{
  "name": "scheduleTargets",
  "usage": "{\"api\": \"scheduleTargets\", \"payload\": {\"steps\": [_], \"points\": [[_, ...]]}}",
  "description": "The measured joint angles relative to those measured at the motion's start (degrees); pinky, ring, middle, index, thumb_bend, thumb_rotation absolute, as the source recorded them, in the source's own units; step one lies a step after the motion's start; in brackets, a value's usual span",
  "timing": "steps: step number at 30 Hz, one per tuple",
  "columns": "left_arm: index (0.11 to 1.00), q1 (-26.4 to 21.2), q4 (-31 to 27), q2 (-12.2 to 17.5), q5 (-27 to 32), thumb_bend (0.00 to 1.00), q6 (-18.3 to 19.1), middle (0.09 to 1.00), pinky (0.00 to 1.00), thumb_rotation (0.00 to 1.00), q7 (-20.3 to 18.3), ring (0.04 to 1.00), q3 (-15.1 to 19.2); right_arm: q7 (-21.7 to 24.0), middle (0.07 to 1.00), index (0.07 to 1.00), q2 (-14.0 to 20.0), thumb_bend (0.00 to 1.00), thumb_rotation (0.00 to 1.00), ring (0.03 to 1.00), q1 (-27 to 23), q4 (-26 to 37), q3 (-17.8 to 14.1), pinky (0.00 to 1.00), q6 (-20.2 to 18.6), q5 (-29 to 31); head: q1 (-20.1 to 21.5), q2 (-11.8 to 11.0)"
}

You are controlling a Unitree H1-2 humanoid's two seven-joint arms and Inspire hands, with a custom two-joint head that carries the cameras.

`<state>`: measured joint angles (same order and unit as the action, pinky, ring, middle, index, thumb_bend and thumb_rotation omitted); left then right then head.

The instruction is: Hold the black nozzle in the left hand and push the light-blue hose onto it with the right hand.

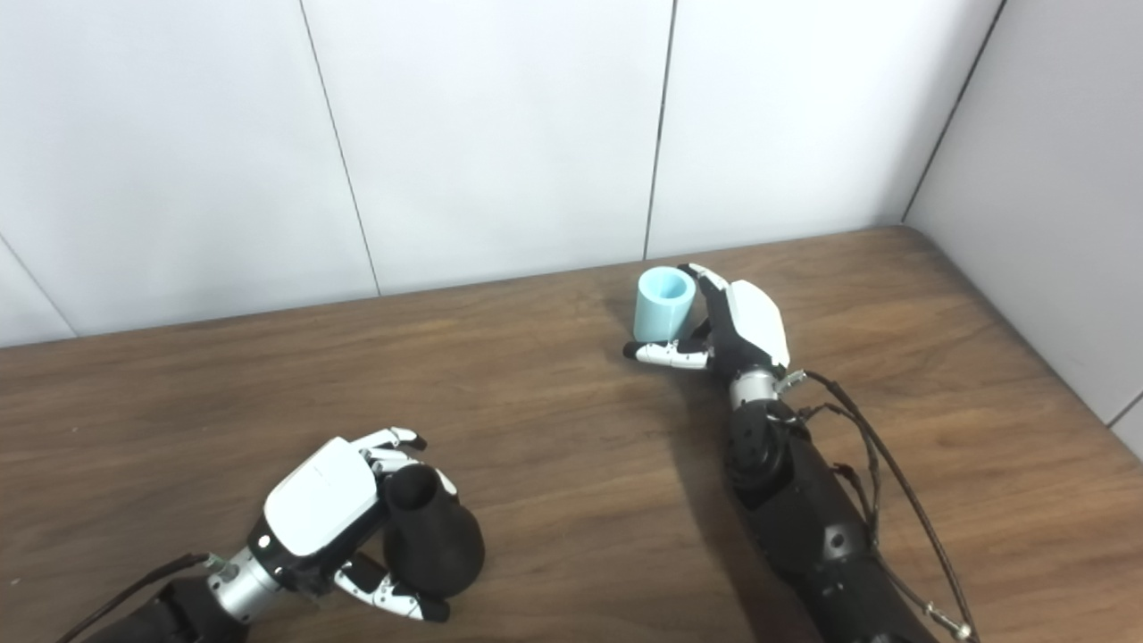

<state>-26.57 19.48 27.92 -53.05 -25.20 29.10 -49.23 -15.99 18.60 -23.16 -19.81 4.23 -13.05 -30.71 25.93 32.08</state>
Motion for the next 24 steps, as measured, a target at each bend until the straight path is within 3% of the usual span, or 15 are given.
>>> {"api": "scheduleTargets", "payload": {"steps": [10,18,24], "points": [[0.519,-0.08,0.05,-0.12,-0.11,0.52,-0.02,0.425,0.73,0.0,0.0,0.496,-0.03,1.64,0.854,0.817,0.27,1.0,0.44,0.859,0.11,1.46,-0.65,0.79,-1.27,0.3,0.18,-0.17],[0.517,-0.19,0.17,-0.29,-0.26,0.52,-0.06,0.433,0.74,0.0,0.0,0.499,-0.08,3.85,0.865,0.867,1.7,1.0,0.51,0.858,1.2,3.59,-2.03,0.76,-2.29,0.47,0.53,-0.17],[0.517,-0.21,0.29,-0.32,-0.27,0.52,-0.1,0.435,0.75,0.0,0.04,0.501,-0.11,5.12,0.866,0.876,2.78,1.0,0.47,0.856,3.71,7.46,-5.41,0.76,-3.09,2.23,0.7,-0.26]]}}
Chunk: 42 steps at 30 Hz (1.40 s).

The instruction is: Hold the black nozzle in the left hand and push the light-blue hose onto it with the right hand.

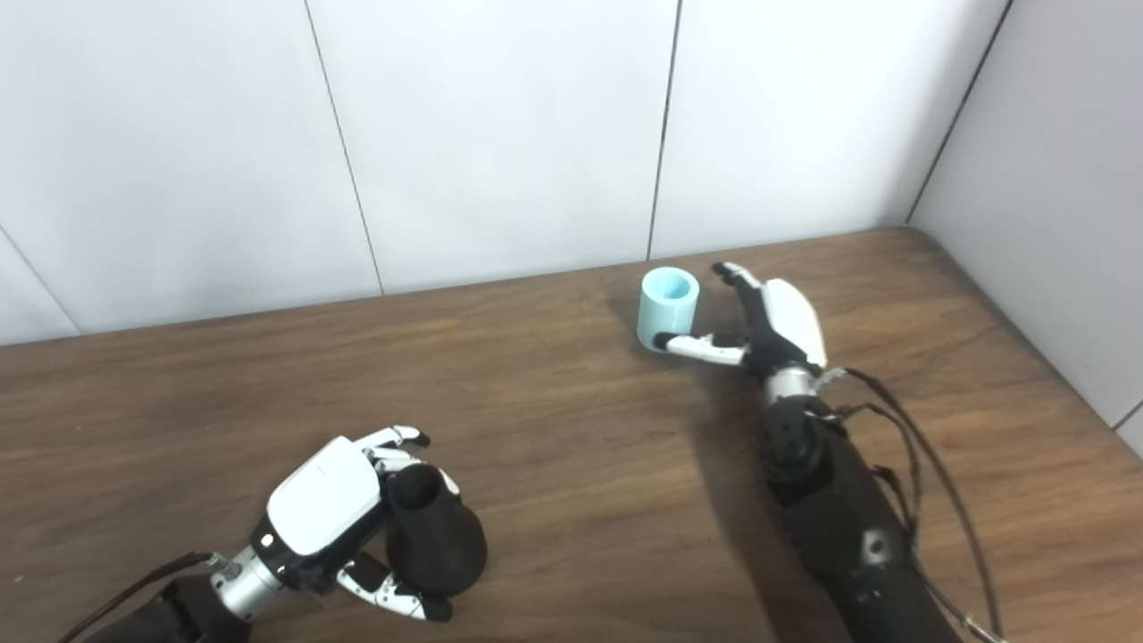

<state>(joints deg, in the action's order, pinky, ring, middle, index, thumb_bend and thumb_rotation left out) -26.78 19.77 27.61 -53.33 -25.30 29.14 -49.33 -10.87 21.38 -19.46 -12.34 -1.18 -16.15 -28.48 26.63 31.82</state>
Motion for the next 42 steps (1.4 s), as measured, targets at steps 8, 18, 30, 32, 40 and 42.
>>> {"api": "scheduleTargets", "payload": {"steps": [8,18,30,32,40,42], "points": [[0.522,0.0,0.18,0.0,0.0,0.52,0.0,0.433,0.75,0.0,0.03,0.502,0.0,2.33,0.903,0.906,1.07,1.0,0.46,0.86,1.66,4.98,-2.94,0.74,-2.73,1.08,0.09,-0.26],[0.521,-0.18,0.54,-0.23,0.0,0.52,-0.11,0.431,0.74,0.0,0.09,0.498,-0.11,3.57,0.836,0.918,0.74,1.0,0.45,0.663,1.59,8.88,-4.14,0.52,-3.46,3.67,-0.17,-0.35],[0.52,-0.2,0.5,-0.23,0.0,0.52,-0.14,0.431,0.73,0.0,0.1,0.499,-0.11,3.39,0.835,0.875,-2.07,1.0,0.45,0.822,1.51,2.82,-4.7,0.75,-0.76,9.15,-0.52,-0.09],[0.519,-0.19,0.45,-0.22,0.0,0.52,-0.13,0.435,0.73,0.0,0.07,0.497,-0.1,2.87,0.829,0.864,-2.05,1.0,0.46,0.811,1.36,1.83,-4.61,0.73,0.53,9.07,-0.61,-0.09],[0.518,-0.1,0.31,-0.12,0.0,0.52,-0.12,0.43,0.72,0.0,0.1,0.489,-0.08,2.03,0.853,0.87,-2.17,1.0,0.51,0.838,0.72,-0.66,-4.22,0.77,3.89,10.43,-0.79,0.09],[0.518,-0.09,0.25,-0.11,0.0,0.52,-0.12,0.429,0.72,0.0,0.09,0.487,-0.08,2.01,0.854,0.87,-2.31,1.0,0.52,0.837,0.72,-1.37,-4.21,0.78,5.28,11.15,-0.88,0.17]]}}
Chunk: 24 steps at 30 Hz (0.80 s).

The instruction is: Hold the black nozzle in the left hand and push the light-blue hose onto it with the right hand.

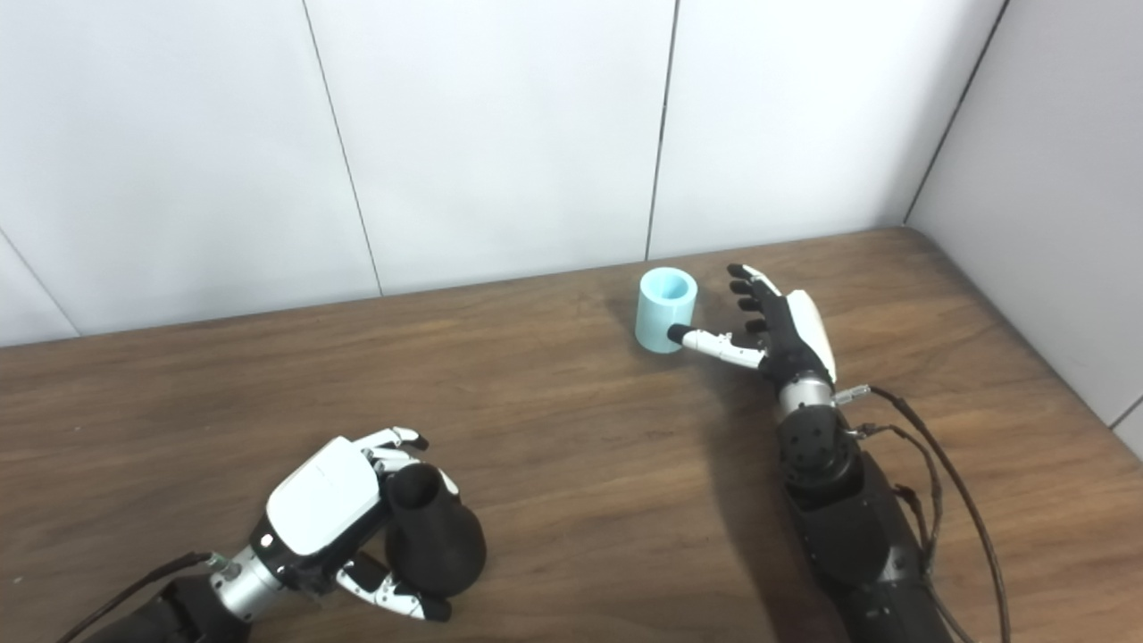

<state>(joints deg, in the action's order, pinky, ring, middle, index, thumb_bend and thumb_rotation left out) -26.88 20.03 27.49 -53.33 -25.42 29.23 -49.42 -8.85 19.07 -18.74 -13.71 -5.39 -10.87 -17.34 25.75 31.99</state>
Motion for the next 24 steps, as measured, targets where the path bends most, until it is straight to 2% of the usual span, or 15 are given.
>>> {"api": "scheduleTargets", "payload": {"steps": [5,10,19,24], "points": [[0.521,0.1,-0.18,0.11,0.0,0.52,0.03,0.434,0.72,0.0,-0.01,0.491,0.03,-0.23,0.863,0.885,-0.19,1.0,0.51,0.839,-0.25,-1.4,0.04,0.77,2.2,0.74,0.0,0.09],[0.52,0.19,-0.42,0.22,0.0,0.52,0.1,0.436,0.72,0.0,-0.11,0.49,0.08,-0.25,0.873,0.899,-0.56,1.0,0.5,0.847,-0.55,-1.77,0.12,0.78,2.4,1.32,0.0,0.09],[0.518,0.24,-0.44,0.26,0.0,0.52,0.11,0.438,0.72,0.0,-0.1,0.491,0.12,-0.26,0.907,0.923,-1.98,1.0,0.48,0.894,-1.38,-2.8,0.95,0.84,3.29,2.62,-0.35,0.35],[0.517,0.24,-0.45,0.26,0.0,0.52,0.12,0.439,0.71,0.0,-0.1,0.479,0.11,-0.24,0.904,0.919,-2.48,1.0,0.47,0.882,-2.1,-3.14,1.43,0.81,3.31,3.21,-0.53,0.35]]}}
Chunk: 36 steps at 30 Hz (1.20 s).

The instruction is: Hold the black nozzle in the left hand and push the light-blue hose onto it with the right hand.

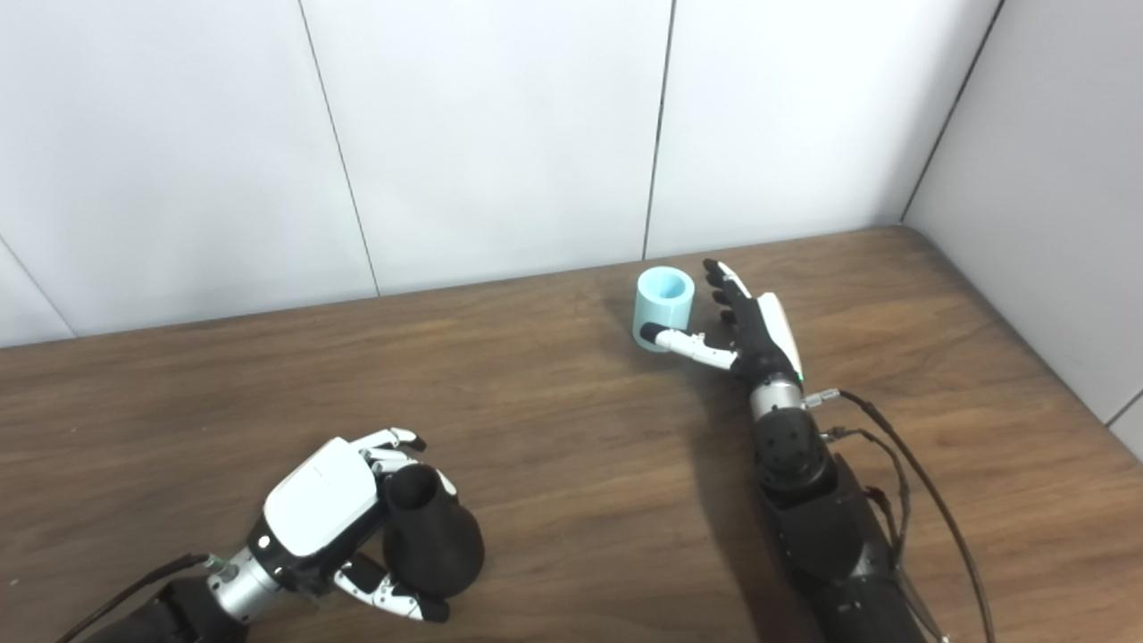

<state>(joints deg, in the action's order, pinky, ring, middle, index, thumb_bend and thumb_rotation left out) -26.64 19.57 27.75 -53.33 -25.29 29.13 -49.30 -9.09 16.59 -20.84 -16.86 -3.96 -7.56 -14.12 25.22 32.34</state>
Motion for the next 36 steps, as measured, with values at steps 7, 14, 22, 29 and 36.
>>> {"api": "scheduleTargets", "payload": {"steps": [7,14,22,29,36], "points": [[0.516,0.04,-0.12,0.06,0.0,0.52,0.09,0.444,0.7,0.0,-0.02,0.481,0.0,-0.64,0.889,0.911,-0.55,1.0,0.45,0.862,-0.78,-1.25,0.21,0.78,1.09,-0.01,-0.09,0.17],[0.516,0.08,-0.27,0.1,0.0,0.52,0.17,0.446,0.7,0.0,-0.11,0.482,0.0,-1.36,0.886,0.911,-0.89,1.0,0.45,0.871,-1.09,-1.93,1.01,0.8,1.66,-0.67,-0.26,0.26],[0.517,0.16,-0.48,0.12,0.0,0.52,0.25,0.444,0.7,0.0,-0.23,0.48,0.06,-2.89,0.864,0.894,-1.17,1.0,0.47,0.842,-1.79,-3.32,1.86,0.77,2.47,-2.29,-0.35,0.35],[0.516,0.2,-0.59,0.13,0.0,0.52,0.31,0.446,0.7,0.0,-0.29,0.482,0.09,-3.03,0.87,0.89,-1.25,1.0,0.44,0.839,-1.99,-3.35,2.3,0.75,2.41,-3.02,-0.44,0.44],[0.514,0.2,-0.59,0.12,0.0,0.52,0.31,0.447,0.7,0.0,-0.29,0.479,0.08,-3.49,0.809,0.83,-1.27,1.0,0.36,0.782,-2.17,-3.8,2.3,0.7,3.0,-3.08,-0.44,0.61]]}}
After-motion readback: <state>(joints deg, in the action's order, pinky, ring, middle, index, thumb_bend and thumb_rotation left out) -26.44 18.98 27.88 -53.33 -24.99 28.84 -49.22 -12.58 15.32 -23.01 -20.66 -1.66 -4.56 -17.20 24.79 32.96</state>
